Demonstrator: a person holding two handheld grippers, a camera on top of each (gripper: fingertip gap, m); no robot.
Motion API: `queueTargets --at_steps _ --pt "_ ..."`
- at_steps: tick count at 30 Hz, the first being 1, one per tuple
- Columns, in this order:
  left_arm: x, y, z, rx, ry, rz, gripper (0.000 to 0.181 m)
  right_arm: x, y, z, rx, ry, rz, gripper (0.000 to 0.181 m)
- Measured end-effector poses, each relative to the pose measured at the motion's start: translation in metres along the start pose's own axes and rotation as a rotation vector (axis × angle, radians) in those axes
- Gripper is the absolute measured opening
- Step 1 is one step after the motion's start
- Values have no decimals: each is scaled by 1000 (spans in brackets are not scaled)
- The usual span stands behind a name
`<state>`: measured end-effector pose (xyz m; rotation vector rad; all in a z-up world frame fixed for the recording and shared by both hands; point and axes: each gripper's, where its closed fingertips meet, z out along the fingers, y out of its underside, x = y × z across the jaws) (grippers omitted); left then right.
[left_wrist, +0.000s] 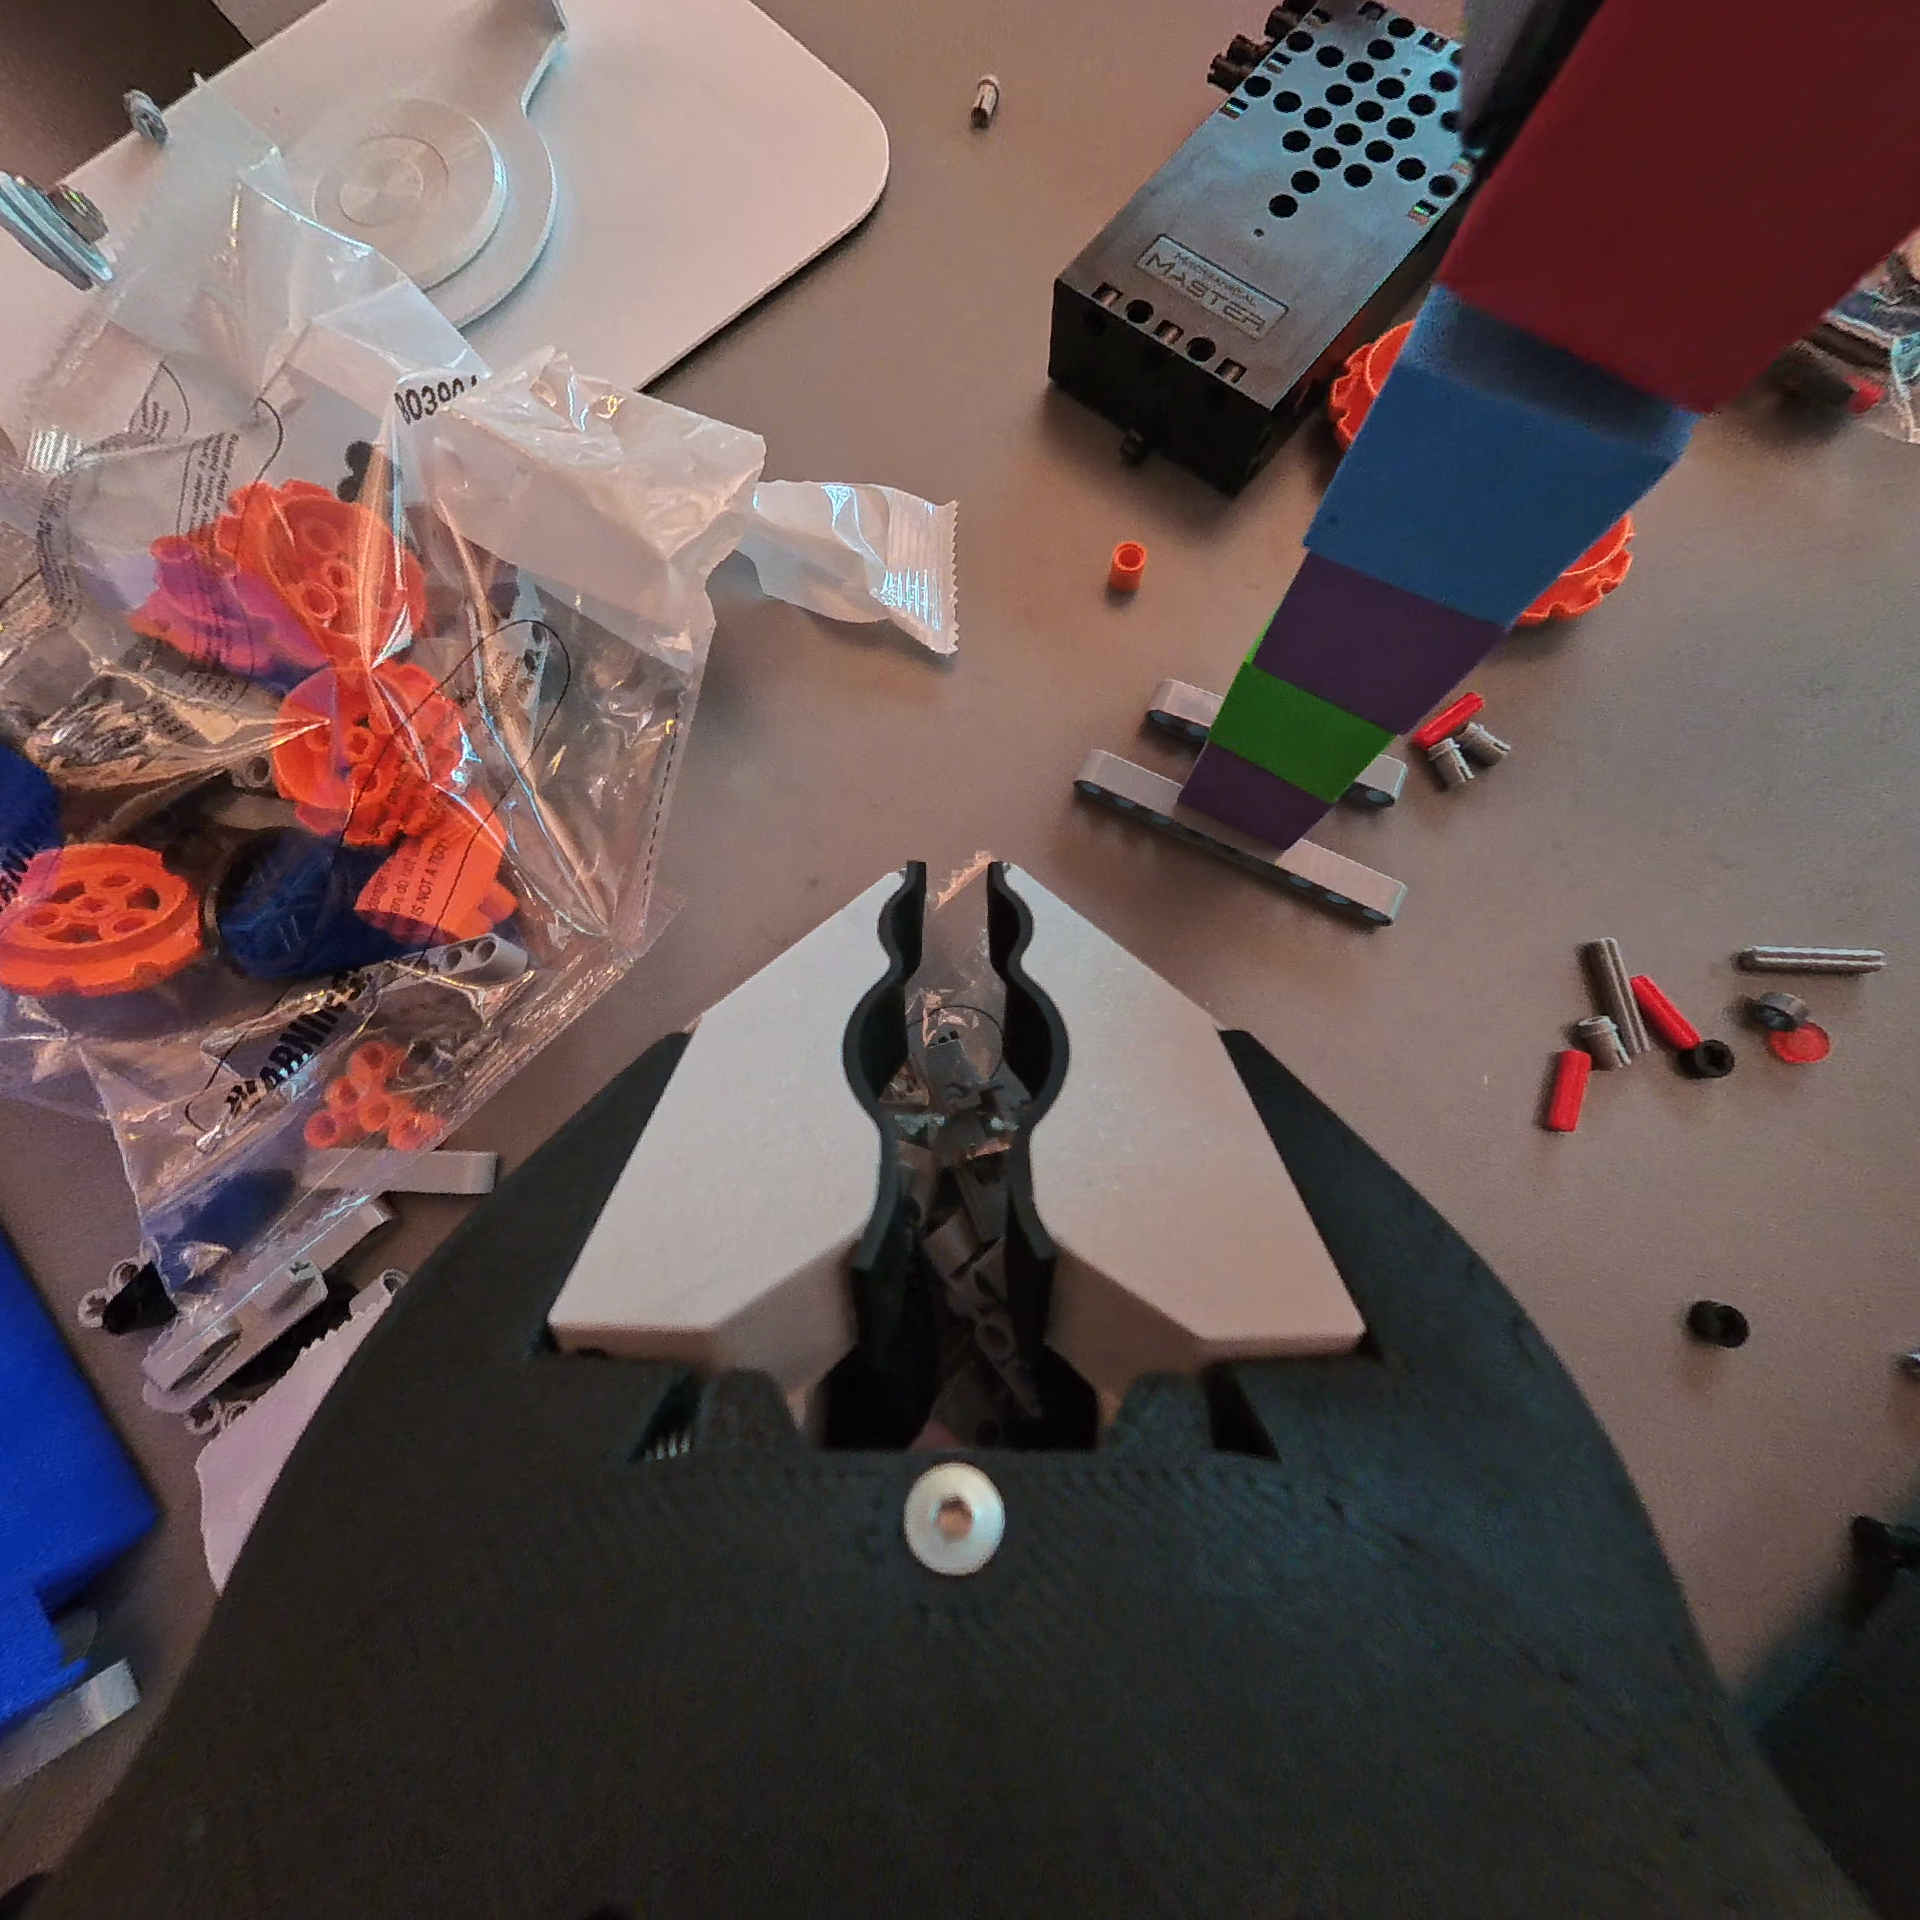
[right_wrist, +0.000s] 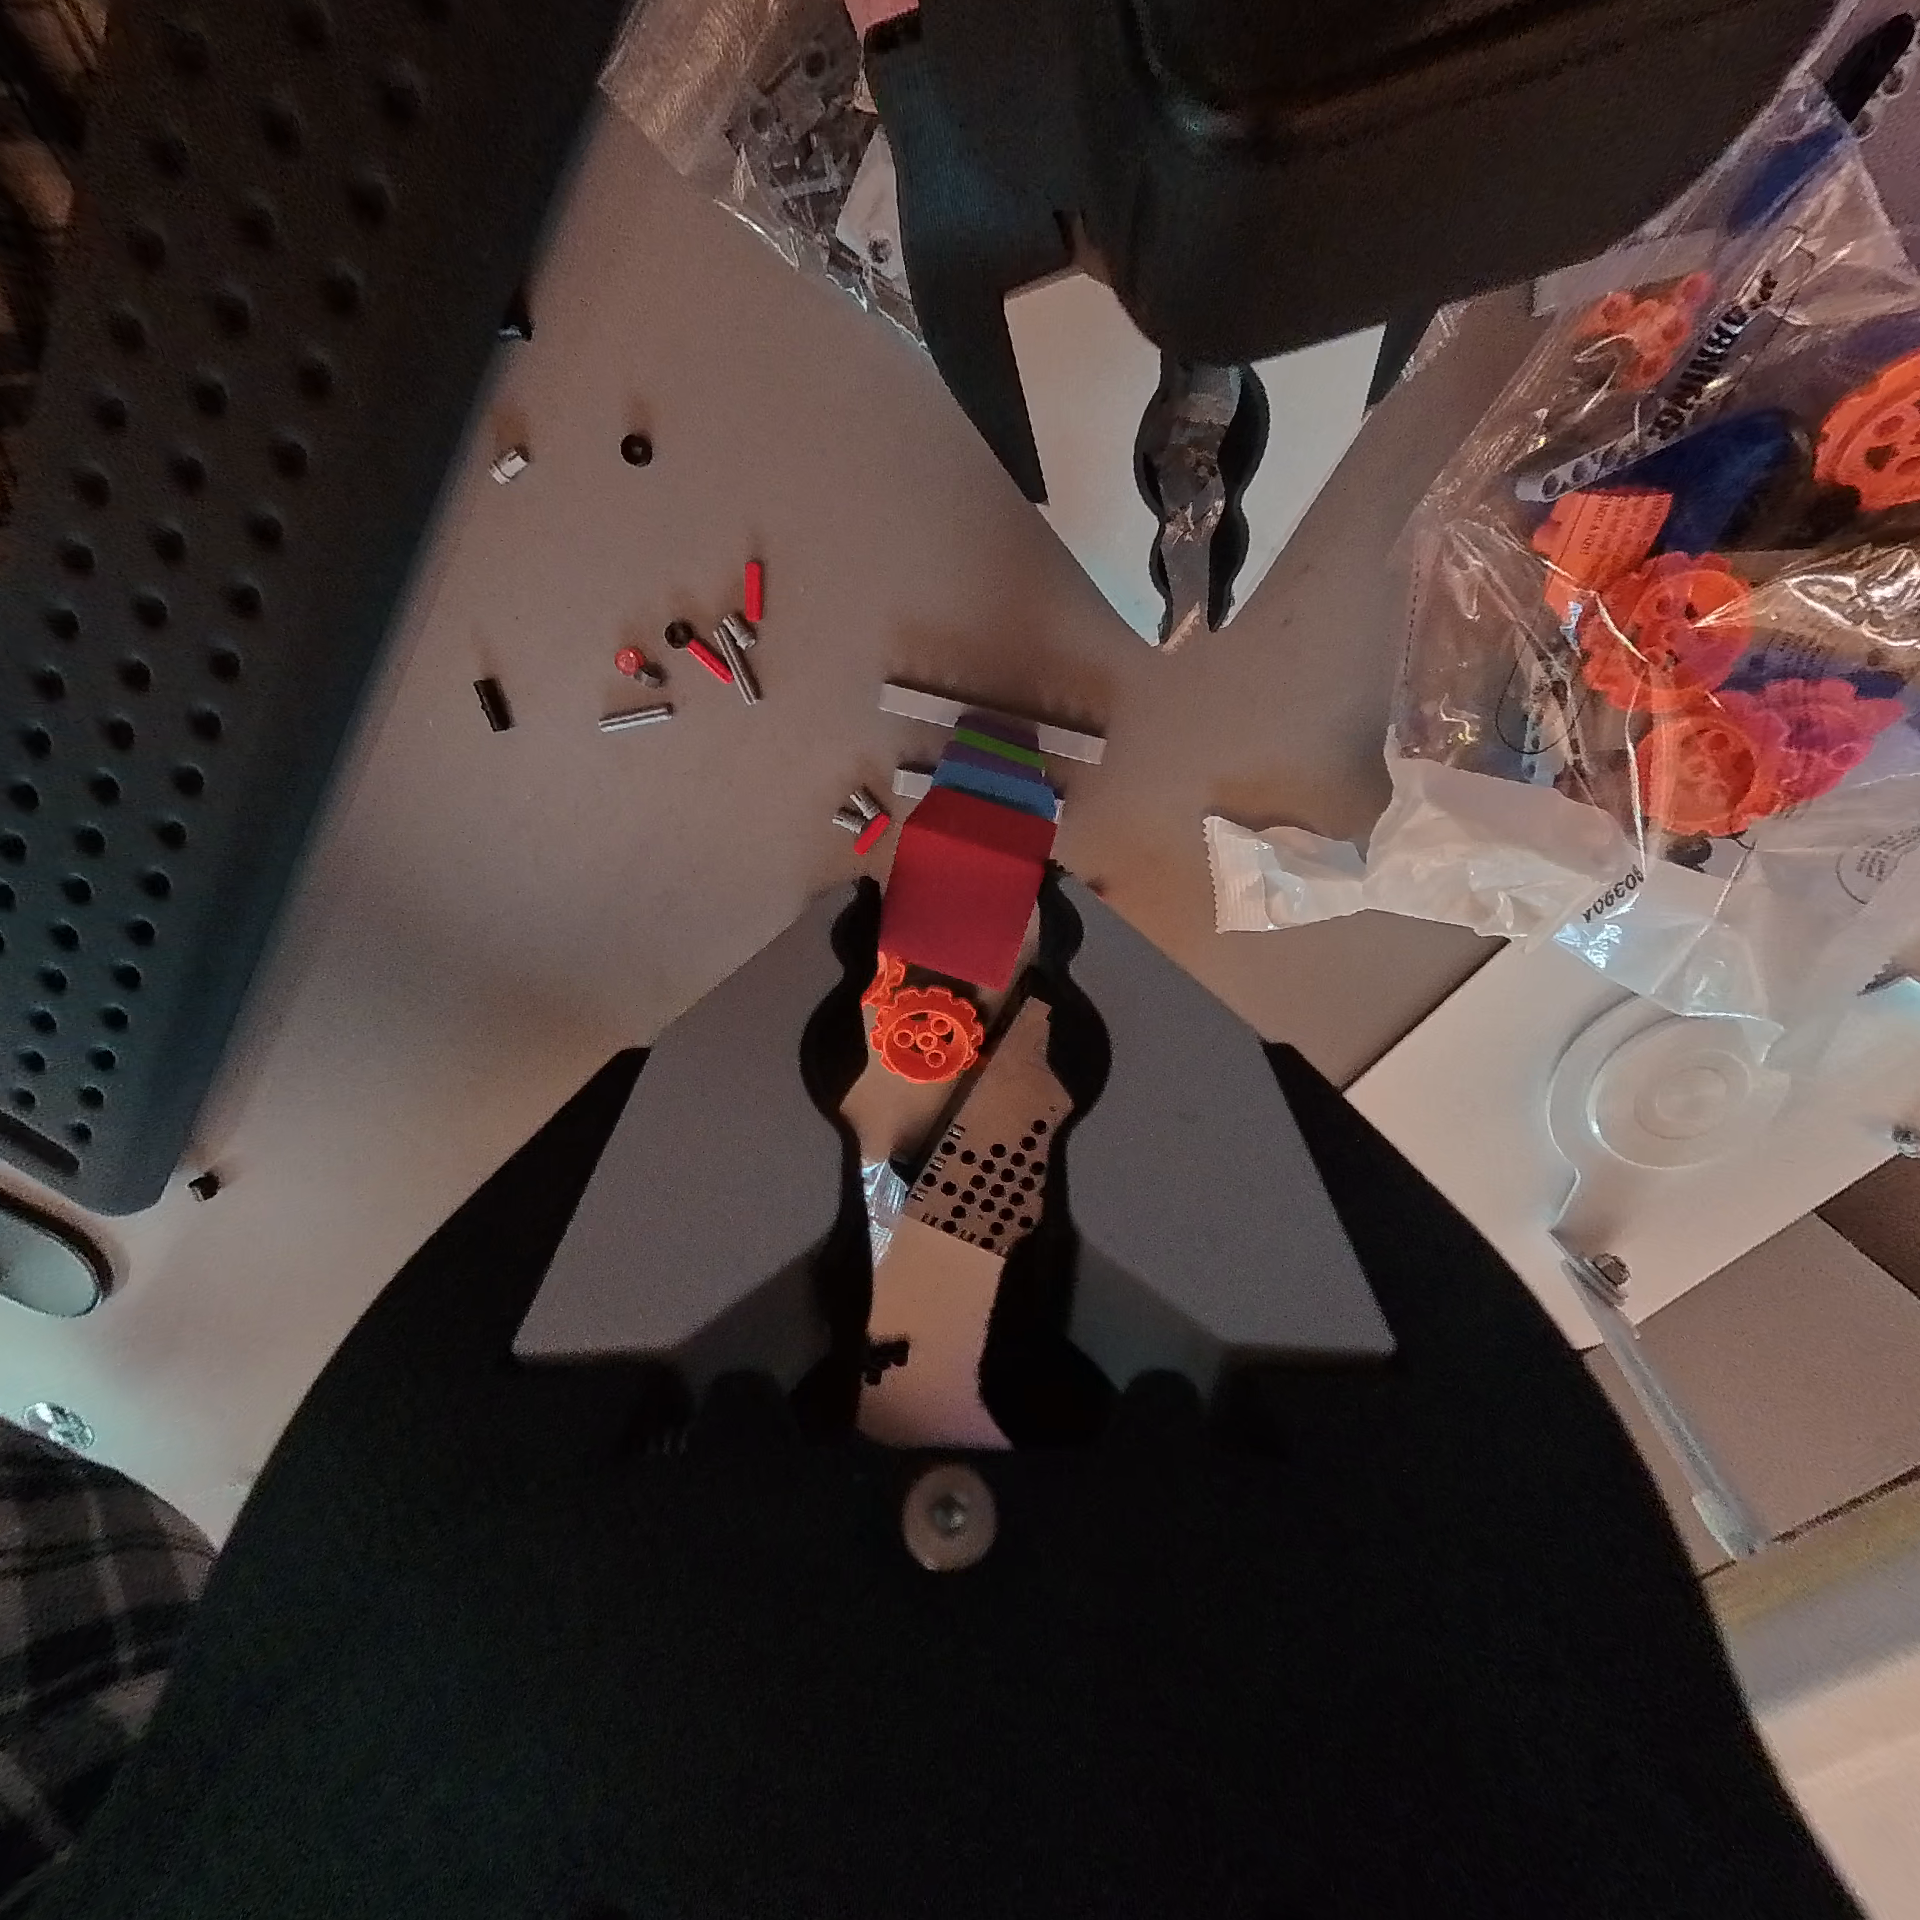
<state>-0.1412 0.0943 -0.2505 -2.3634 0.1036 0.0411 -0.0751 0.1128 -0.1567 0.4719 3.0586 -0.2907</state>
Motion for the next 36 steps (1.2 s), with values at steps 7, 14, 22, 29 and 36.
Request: queueTargets --at_steps 7,14,22,29,36 --pt "0 0 0 -1 2 -2 11 1 -1 1 -32 -21 -27 30" --pt "0 0 0 -2 2 -2 10 1 -2 2 -37 -31 -29 33" --pt "0 0 0 -1 3 -3 10 3 -3 -1 -30 -10 -4 40" --pt "0 1 0 -2 2 -1 11 -2 16 -38 51 156 129 48" --pt "1 1 0 -7 -2 3 11 -41 149 -34 -34 298 548 50"
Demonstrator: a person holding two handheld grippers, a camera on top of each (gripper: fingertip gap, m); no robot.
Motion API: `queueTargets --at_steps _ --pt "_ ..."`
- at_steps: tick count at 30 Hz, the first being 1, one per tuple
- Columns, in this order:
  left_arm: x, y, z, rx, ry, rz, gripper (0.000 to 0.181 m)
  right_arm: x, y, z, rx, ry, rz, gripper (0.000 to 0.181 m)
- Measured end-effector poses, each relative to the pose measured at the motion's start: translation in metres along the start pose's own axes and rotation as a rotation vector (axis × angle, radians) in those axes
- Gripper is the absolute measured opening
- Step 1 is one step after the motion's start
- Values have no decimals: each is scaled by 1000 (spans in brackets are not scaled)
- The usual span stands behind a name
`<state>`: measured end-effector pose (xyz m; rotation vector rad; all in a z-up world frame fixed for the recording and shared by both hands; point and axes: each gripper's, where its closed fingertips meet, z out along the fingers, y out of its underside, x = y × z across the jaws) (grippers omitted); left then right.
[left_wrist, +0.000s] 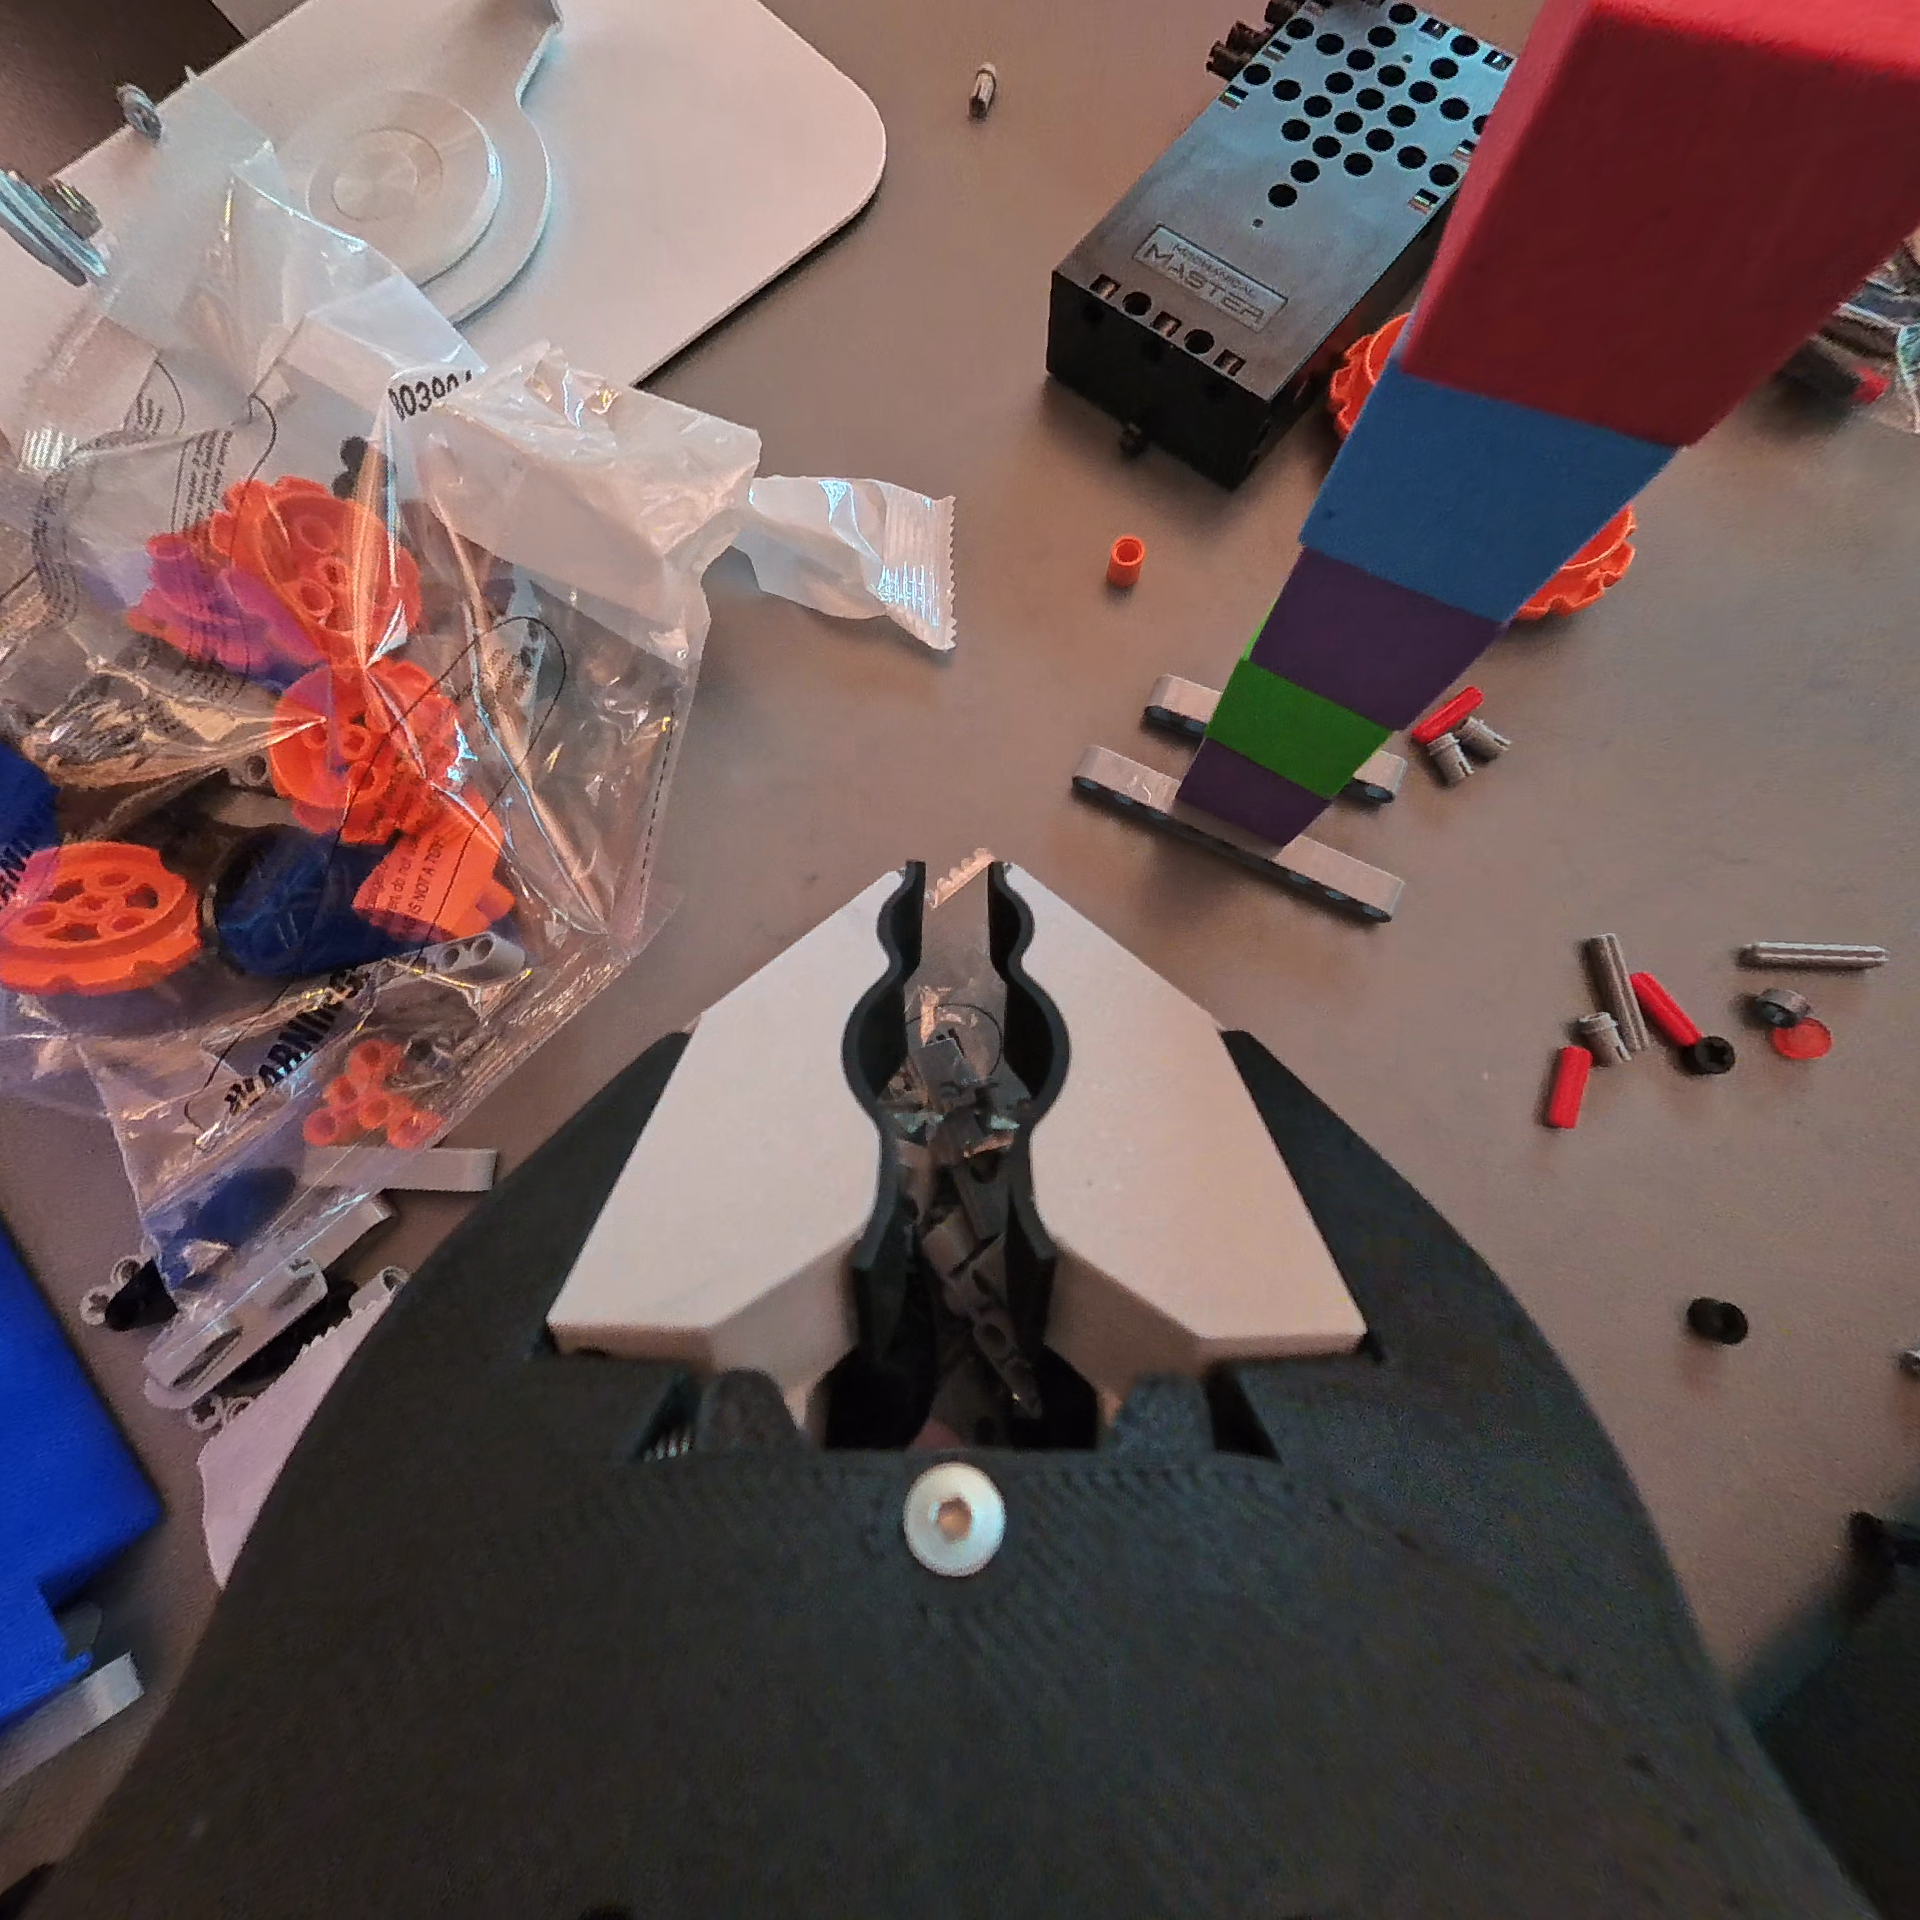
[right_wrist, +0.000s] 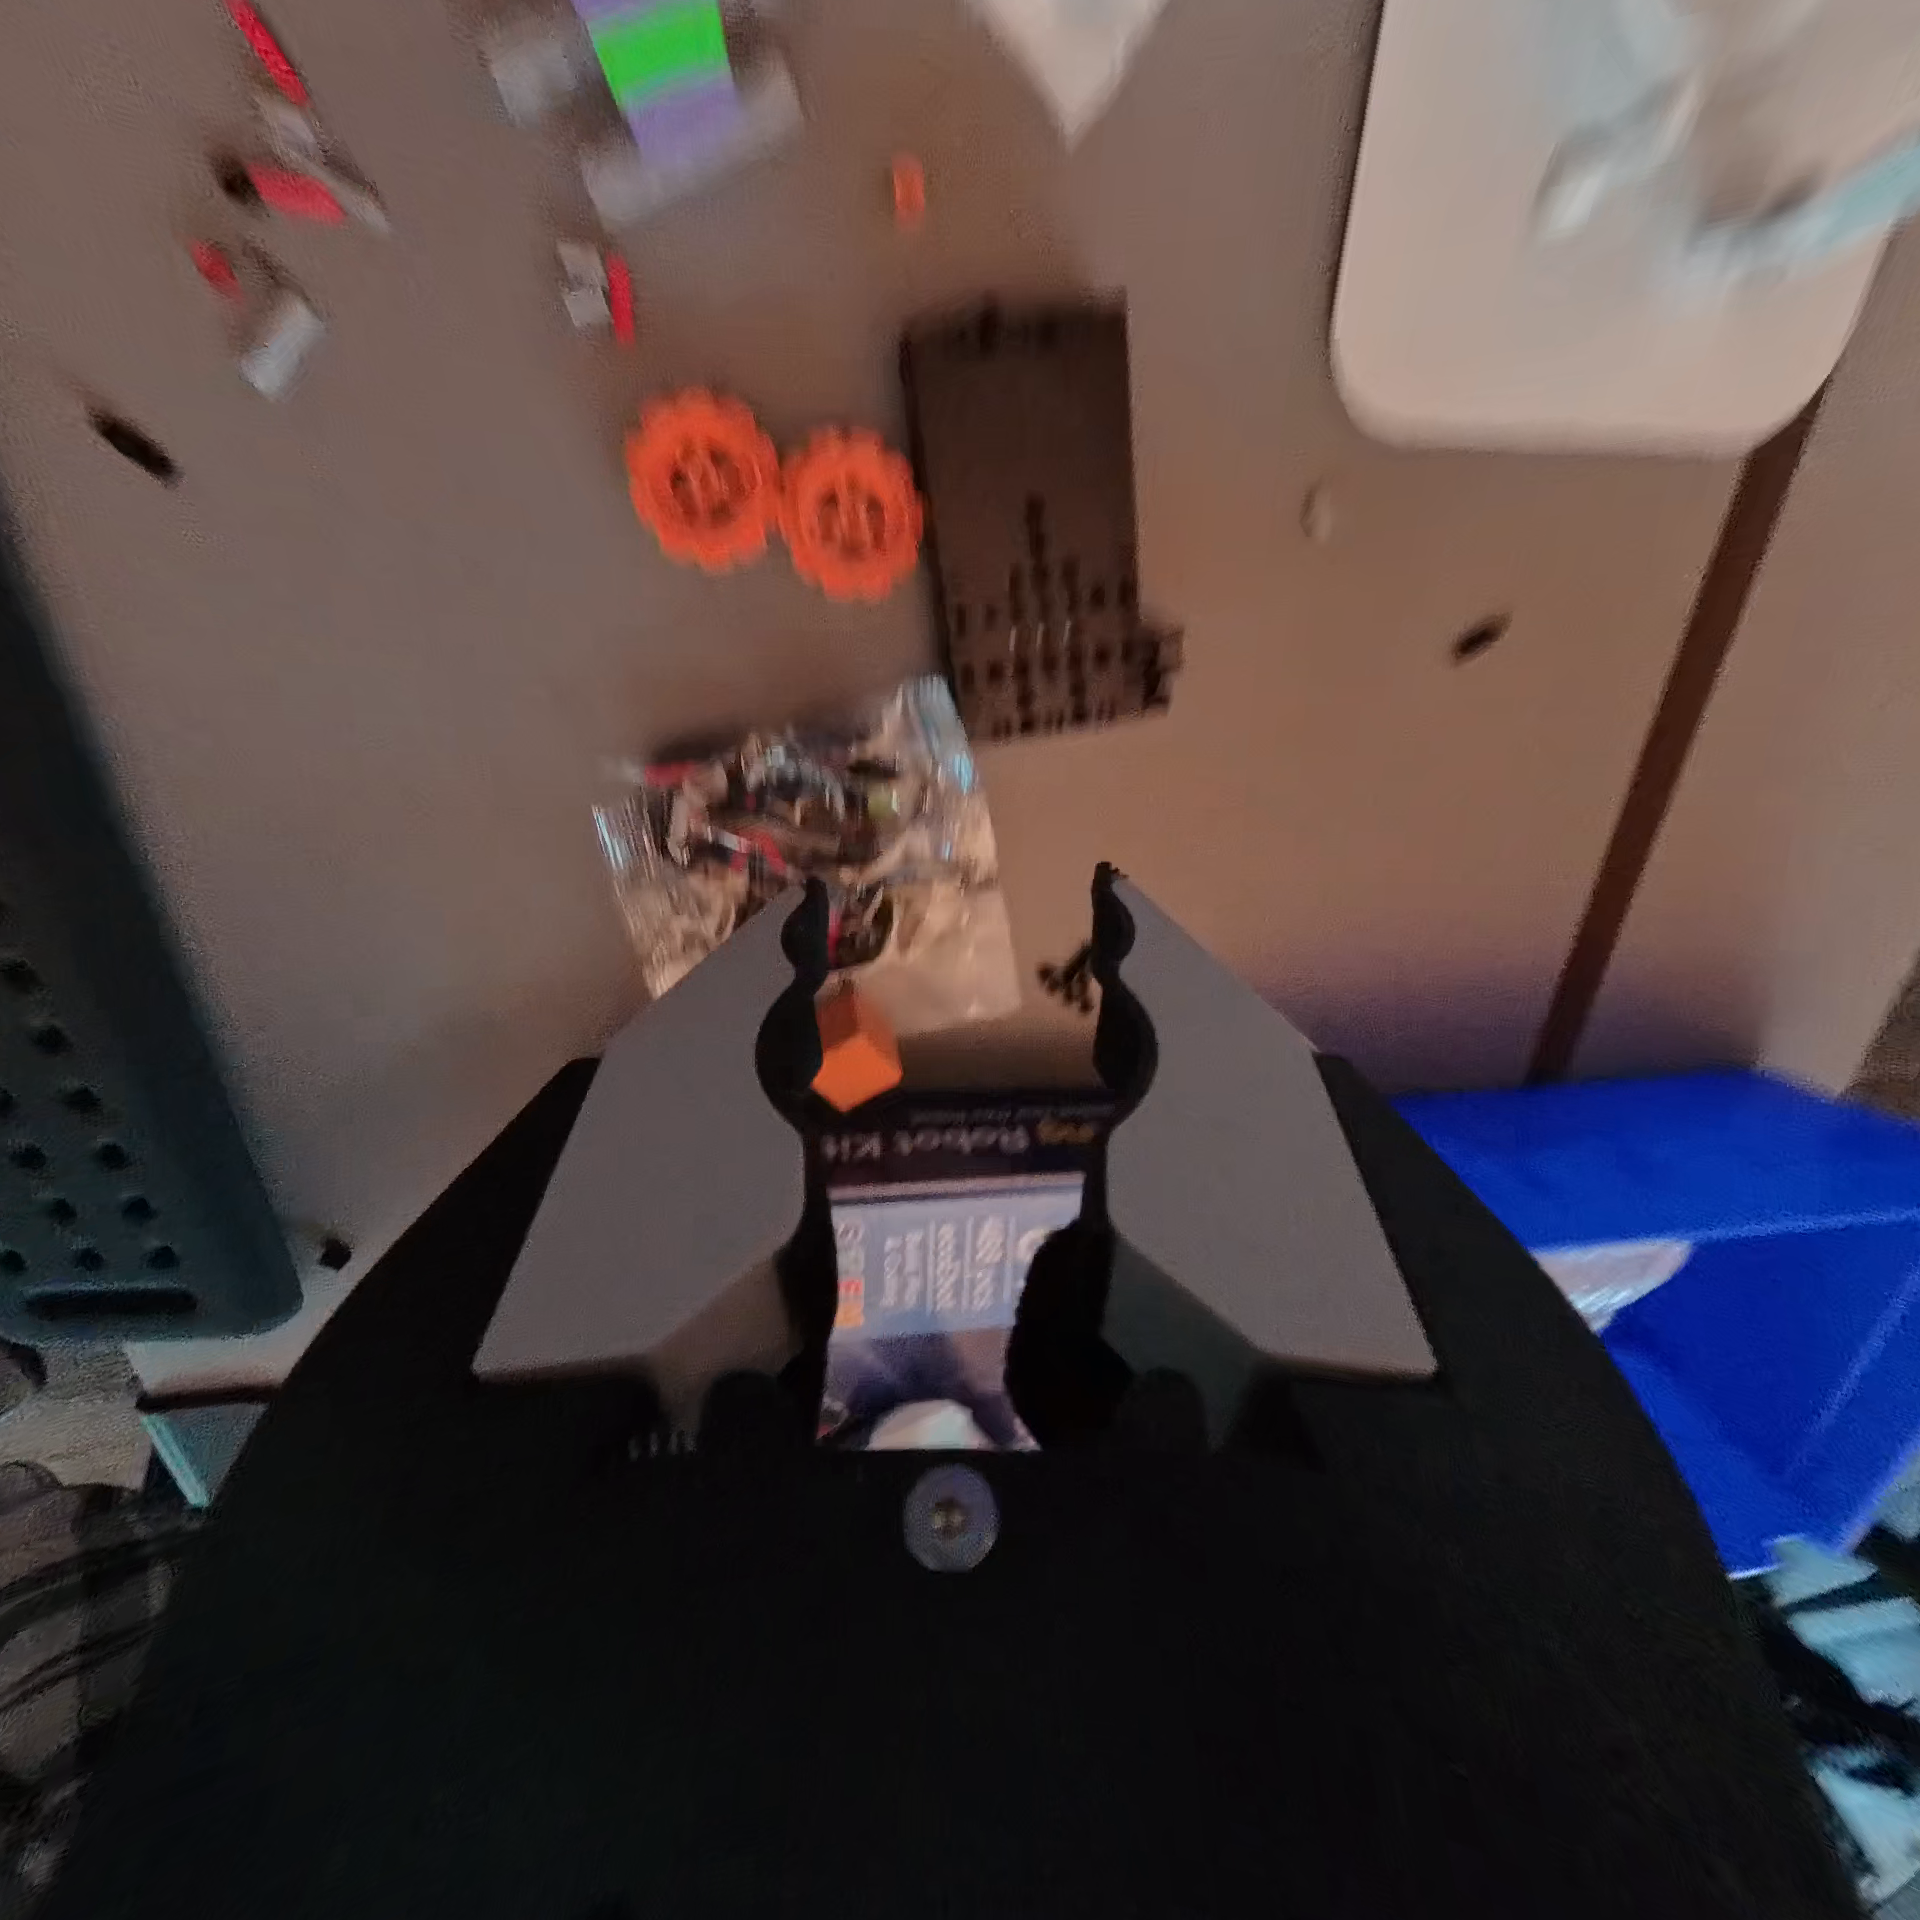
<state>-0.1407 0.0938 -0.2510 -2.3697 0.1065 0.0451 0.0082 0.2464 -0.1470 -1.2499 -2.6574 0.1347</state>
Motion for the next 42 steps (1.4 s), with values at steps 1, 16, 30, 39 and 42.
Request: queueTargets --at_steps 1,16,30,39,42 --pt "0 0 0 0 1 -1 11 -2 20 8 -26 -8 37 50" --pt "0 0 0 11 16 -29 11 -44 117 79 -157 -190 518 41" --pt "0 0 0 9 15 -26 11 -32 64 45 59 -128 411 29" --pt "-1 0 0 19 24 -44 11 -38 -93 -25 147 -18 -203 29" --pt "-3 0 0 16 17 -43 11 -38 -123 -26 78 -27 -329 29"
